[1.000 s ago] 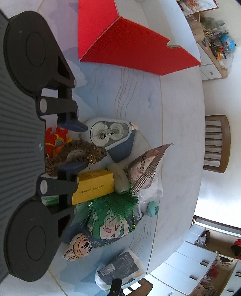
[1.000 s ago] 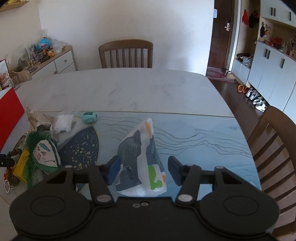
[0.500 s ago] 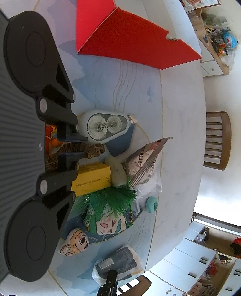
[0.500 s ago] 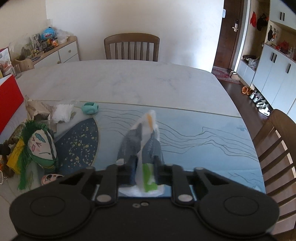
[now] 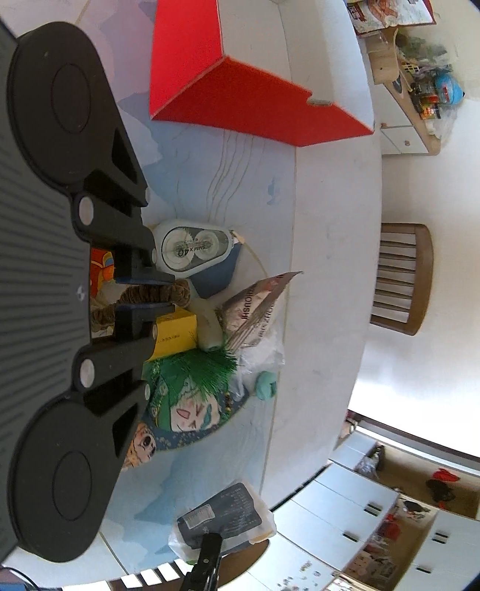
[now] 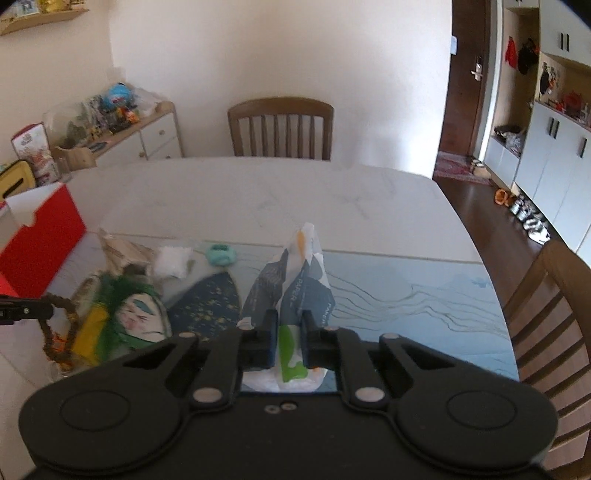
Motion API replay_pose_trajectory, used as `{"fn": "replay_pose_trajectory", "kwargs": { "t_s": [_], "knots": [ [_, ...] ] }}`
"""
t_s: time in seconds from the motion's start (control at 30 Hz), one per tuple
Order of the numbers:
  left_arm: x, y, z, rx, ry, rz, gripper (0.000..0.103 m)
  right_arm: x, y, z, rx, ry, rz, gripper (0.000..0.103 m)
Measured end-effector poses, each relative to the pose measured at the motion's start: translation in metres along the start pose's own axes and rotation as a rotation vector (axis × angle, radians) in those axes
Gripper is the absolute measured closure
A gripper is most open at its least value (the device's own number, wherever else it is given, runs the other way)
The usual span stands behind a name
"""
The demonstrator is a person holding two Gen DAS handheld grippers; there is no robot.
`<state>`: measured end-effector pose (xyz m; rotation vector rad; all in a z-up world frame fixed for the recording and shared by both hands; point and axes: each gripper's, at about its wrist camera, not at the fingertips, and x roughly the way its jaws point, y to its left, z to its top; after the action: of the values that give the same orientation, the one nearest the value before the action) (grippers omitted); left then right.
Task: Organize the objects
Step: 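Carry the bead bracelet with the left tool while the right tool carries the bag to the box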
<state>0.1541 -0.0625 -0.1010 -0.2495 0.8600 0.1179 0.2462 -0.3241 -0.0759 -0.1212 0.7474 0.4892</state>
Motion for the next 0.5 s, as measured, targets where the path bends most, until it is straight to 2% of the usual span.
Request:
{"fn": "replay_pose_trajectory", "kwargs": {
  "t_s": [0.3,0.5],
  "knots": [
    [-0.049,0.025,0.014,-0.015,-0.055,-0.066,0.094,-0.039,0.048,0.025,-0.059,-0.045,0.086,0.092],
    [-0.077,0.059,0.03,-0.03,-0.097,-0.097,0.095,-0.047,0.097,0.041,-0.077,-0.044,0.137,0.092]
  ]
}}
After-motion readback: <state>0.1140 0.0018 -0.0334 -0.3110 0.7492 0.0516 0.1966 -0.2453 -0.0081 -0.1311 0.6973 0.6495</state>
